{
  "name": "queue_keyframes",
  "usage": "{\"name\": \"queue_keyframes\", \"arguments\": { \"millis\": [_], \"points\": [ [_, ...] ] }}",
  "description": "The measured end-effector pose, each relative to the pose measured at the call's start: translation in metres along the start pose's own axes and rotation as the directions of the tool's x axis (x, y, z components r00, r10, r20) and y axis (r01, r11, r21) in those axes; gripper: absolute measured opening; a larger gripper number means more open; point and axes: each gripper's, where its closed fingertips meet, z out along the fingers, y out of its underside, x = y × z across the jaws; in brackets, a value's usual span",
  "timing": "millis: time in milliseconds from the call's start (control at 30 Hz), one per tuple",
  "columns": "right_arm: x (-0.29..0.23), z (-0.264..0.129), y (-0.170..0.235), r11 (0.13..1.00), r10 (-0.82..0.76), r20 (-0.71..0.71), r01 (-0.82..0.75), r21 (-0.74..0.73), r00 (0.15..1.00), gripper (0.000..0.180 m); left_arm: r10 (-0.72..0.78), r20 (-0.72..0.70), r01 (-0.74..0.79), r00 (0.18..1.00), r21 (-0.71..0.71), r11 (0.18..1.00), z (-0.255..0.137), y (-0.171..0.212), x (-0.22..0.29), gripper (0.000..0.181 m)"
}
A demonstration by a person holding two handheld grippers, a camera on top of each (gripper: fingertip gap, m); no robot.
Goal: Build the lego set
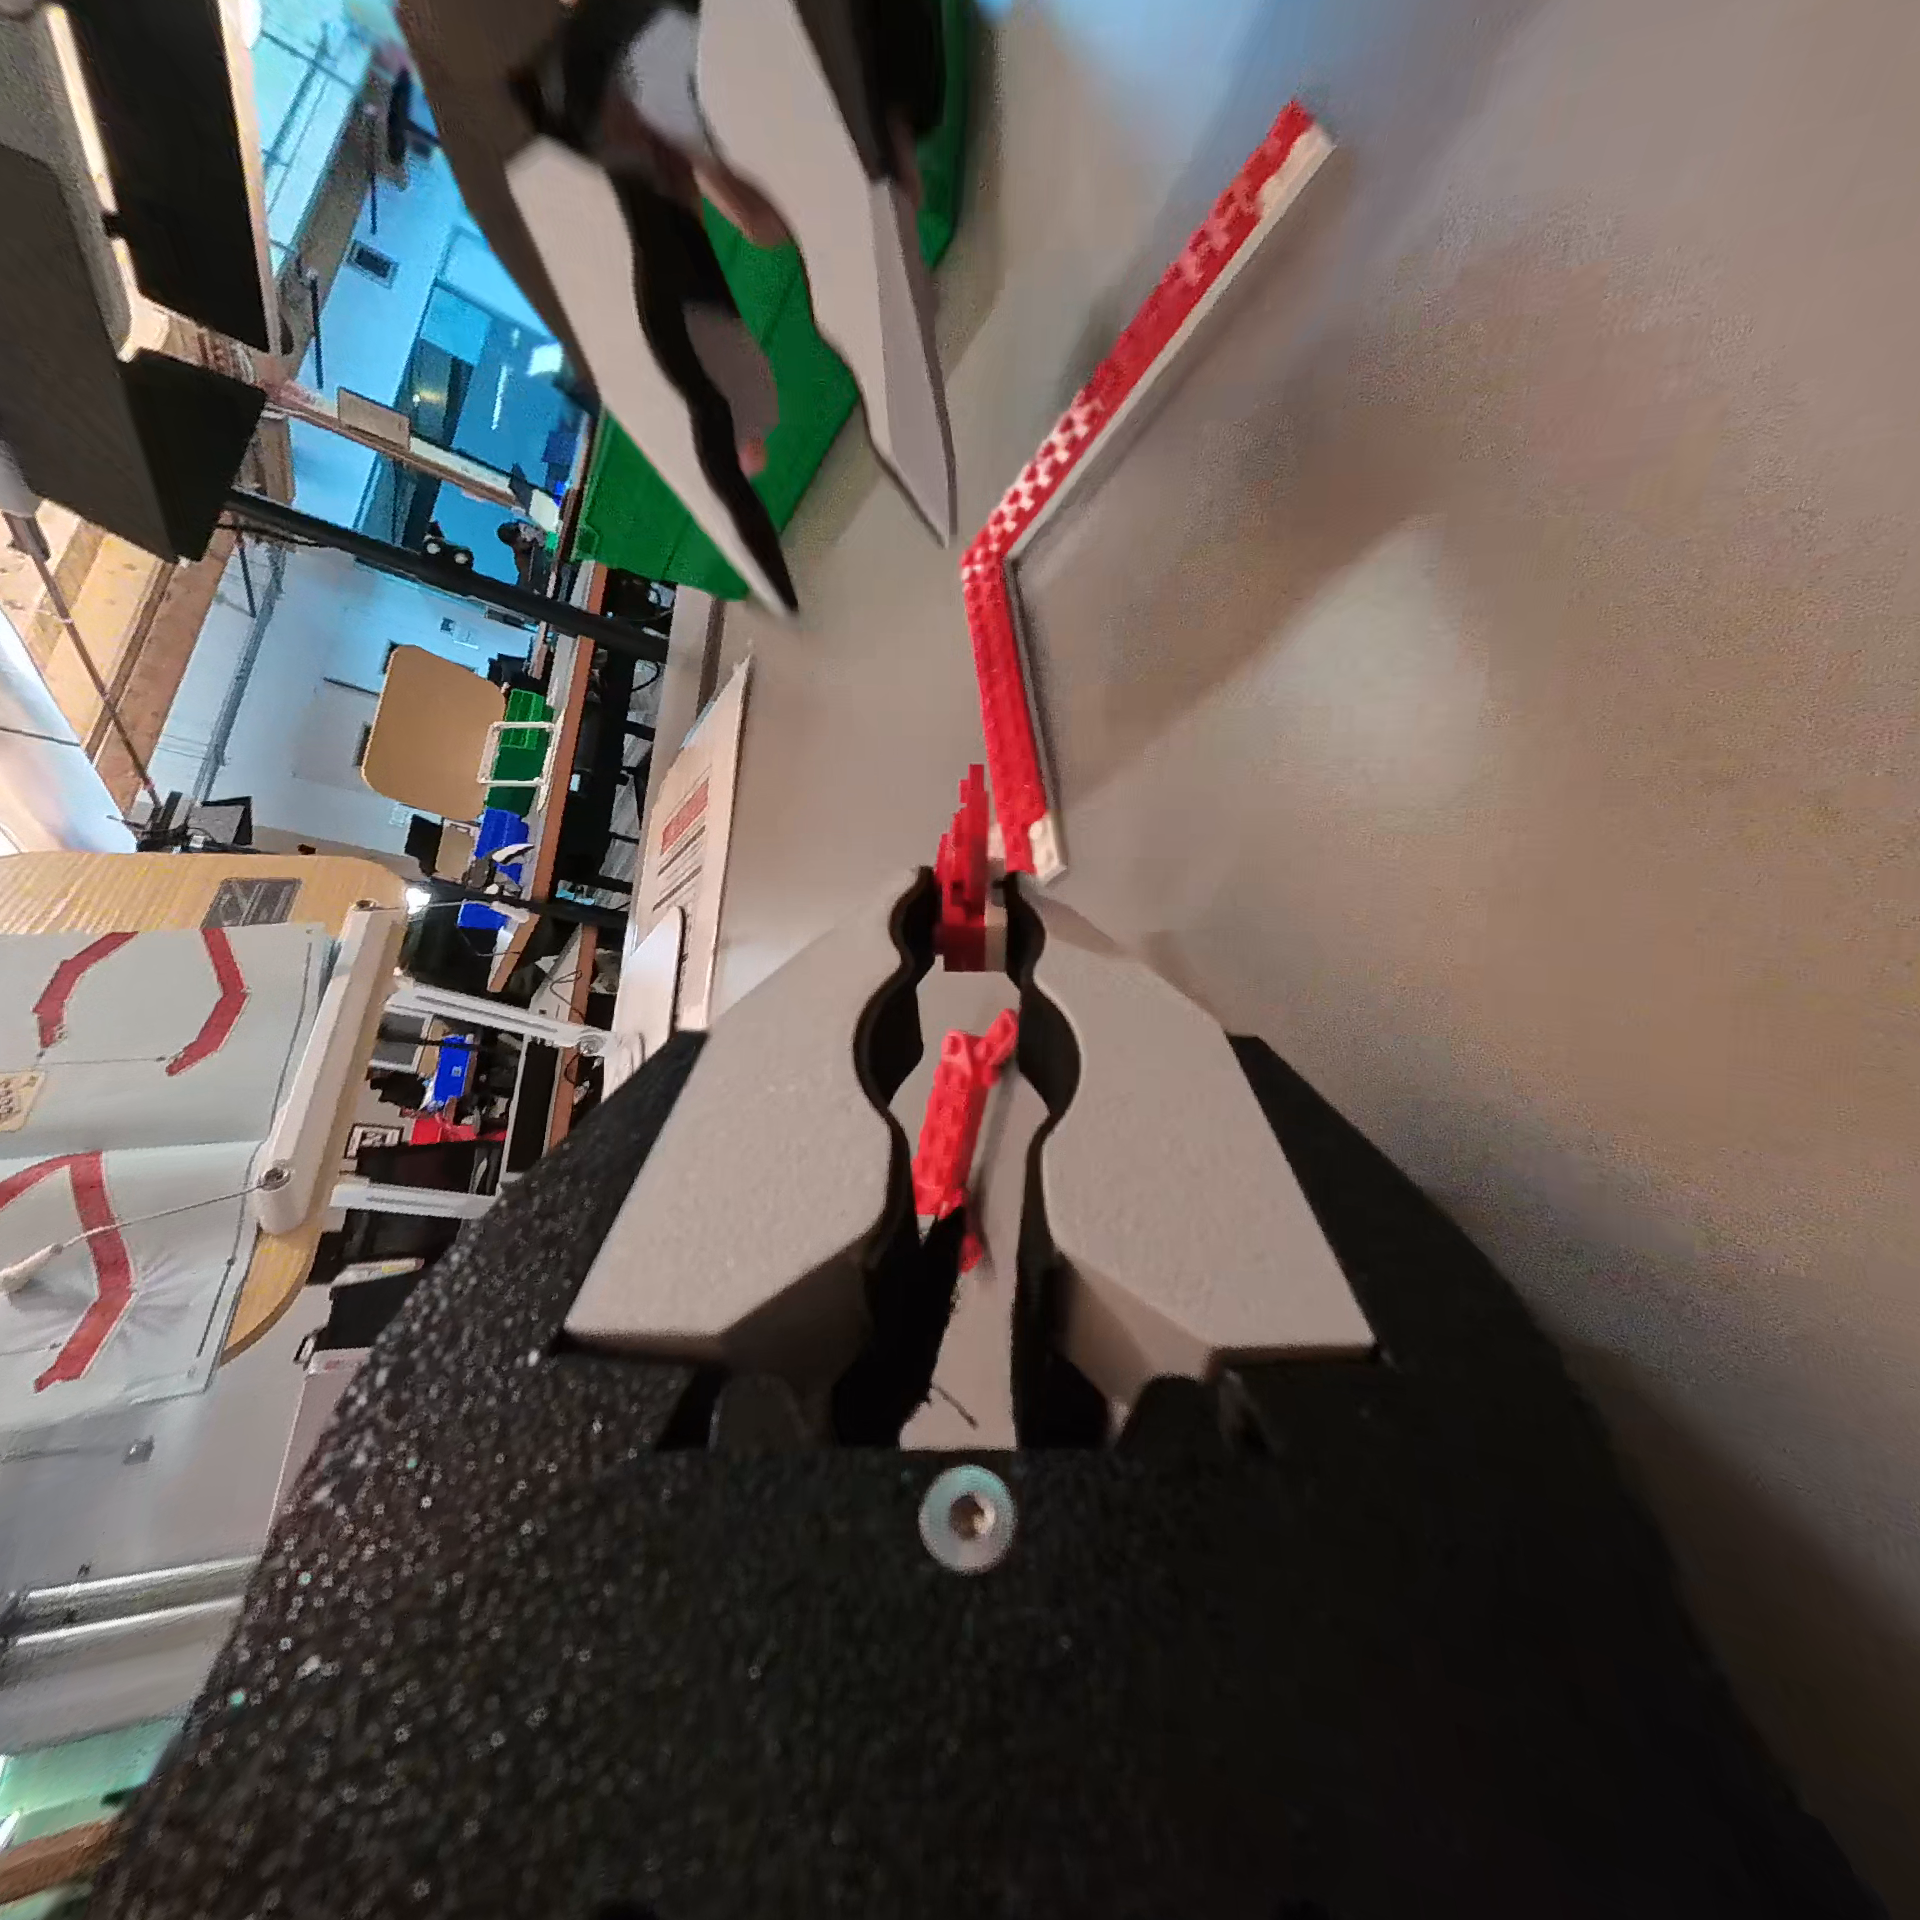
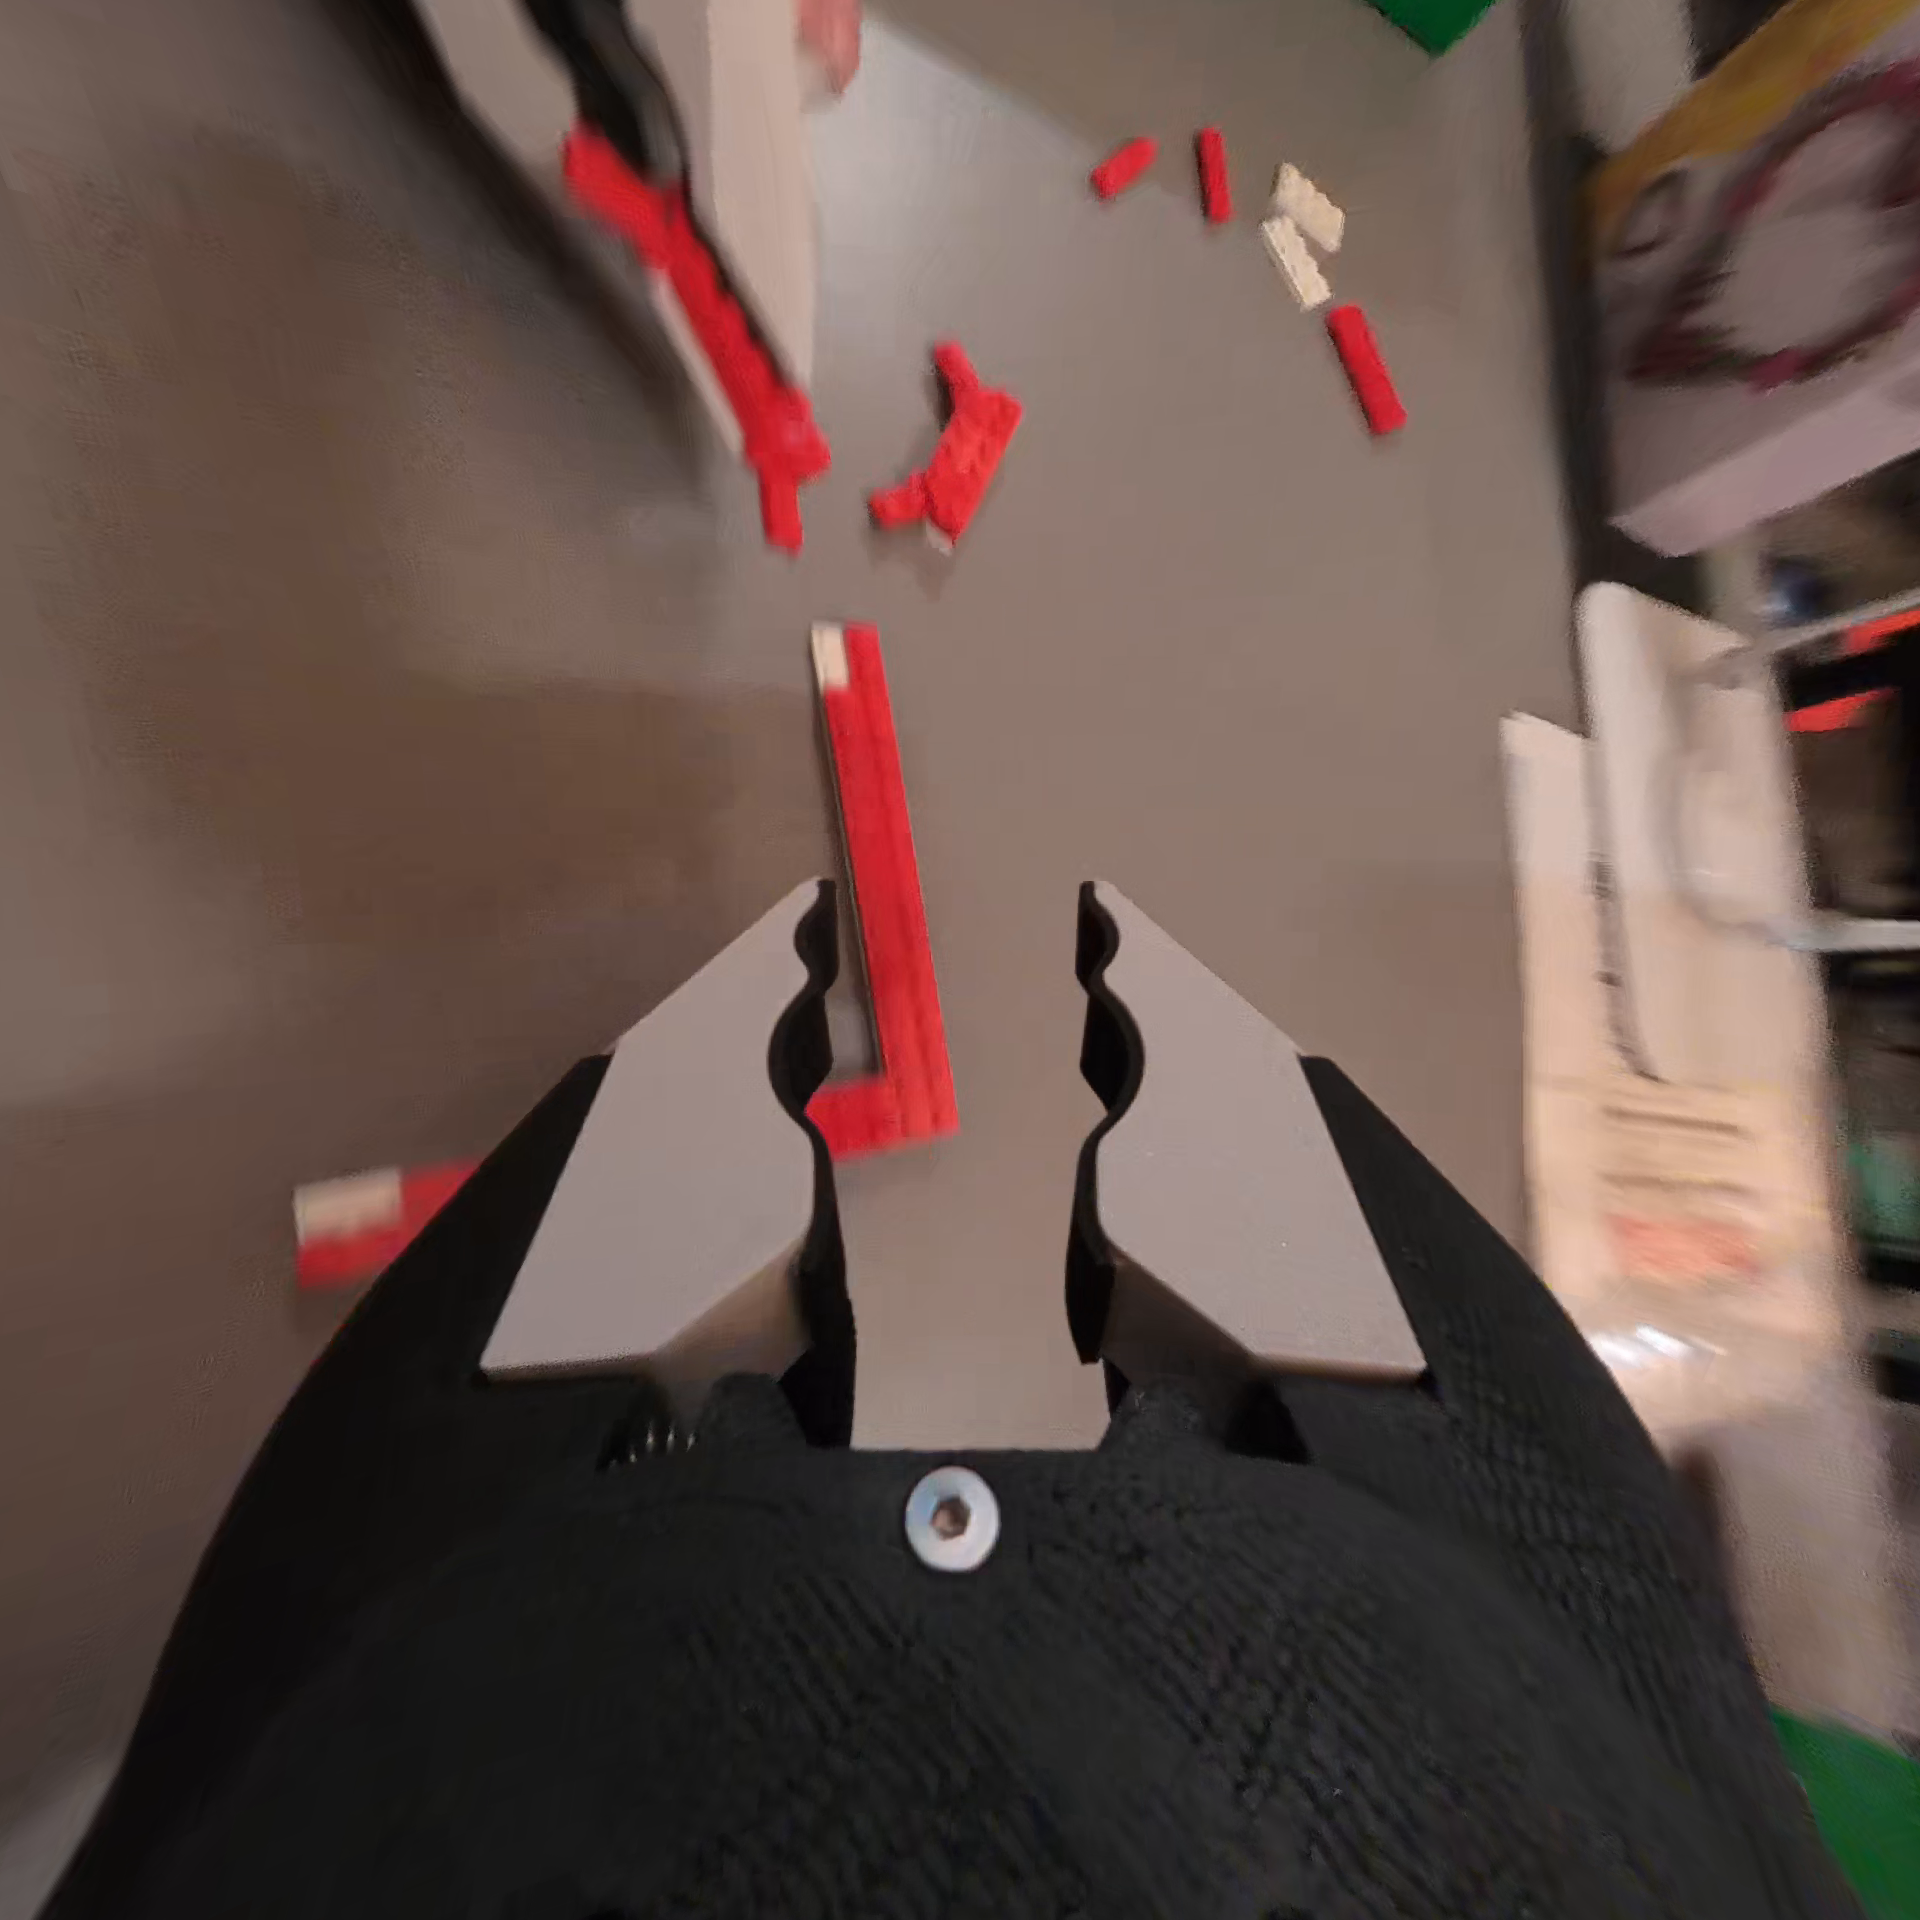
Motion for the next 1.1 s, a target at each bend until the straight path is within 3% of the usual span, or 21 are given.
{"name": "queue_keyframes", "arguments": {
  "millis": [67,133,200,233,300,367,433,567,800,933,1100],
  "points": [
    [-0.009,-0.023,0.021,0.983,-0.158,-0.075,0.150,-0.102,0.985,0.044,0.010,-0.033,-0.009,0.999,0.009,1.000,-0.002,-0.002,0.006,0.010],
    [-0.026,-0.040,0.042,0.936,-0.292,-0.042,0.277,-0.217,0.955,0.045,0.012,-0.042,-0.012,0.999,0.010,1.000,-0.003,-0.002,0.006,0.010],
    [-0.039,-0.052,0.052,0.905,-0.329,-0.001,0.315,-0.287,0.944,0.043,0.024,-0.021,-0.024,0.999,-0.008,1.000,-0.003,-0.001,0.002,0.010],
    [-0.042,-0.056,0.051,0.925,-0.251,-0.009,0.236,-0.299,0.968,0.043,0.039,0.005,-0.038,0.999,-0.026,0.999,-0.003,0.000,-0.002,0.010],
    [-0.044,-0.056,0.046,0.951,0.127,-0.065,-0.140,-0.275,0.990,0.052,0.074,0.063,-0.069,0.995,-0.070,0.995,-0.003,0.002,-0.011,0.010],
    [-0.053,-0.052,0.039,0.856,0.477,-0.065,-0.480,-0.192,0.876,0.053,0.111,0.084,-0.103,0.990,-0.102,0.989,0.000,0.001,-0.012,0.010],
    [-0.059,-0.049,0.041,0.768,0.617,-0.112,-0.627,-0.128,0.779,0.053,0.146,0.094,-0.135,0.985,-0.112,0.984,0.003,-0.002,-0.012,0.010],
    [-0.071,-0.042,0.042,0.740,0.642,-0.239,-0.670,-0.056,0.728,0.052,0.198,0.108,-0.182,0.974,-0.144,0.973,0.004,0.000,-0.011,0.010],
    [-0.073,-0.039,0.028,0.762,0.626,-0.354,-0.640,0.093,0.694,0.045,0.260,-0.088,-0.274,0.962,-0.247,0.930,-0.006,0.028,0.027,0.011],
    [-0.072,-0.028,0.010,0.826,0.553,-0.356,-0.553,0.112,0.754,0.043,0.123,-0.128,-0.149,0.984,-0.216,0.965,-0.016,0.023,0.034,0.020],
    [-0.069,-0.010,0.003,0.795,0.602,-0.275,-0.595,0.119,0.750,0.048,-0.121,-0.239,0.069,0.963,-0.217,0.974,-0.029,0.012,0.038,0.048]
  ]
}}
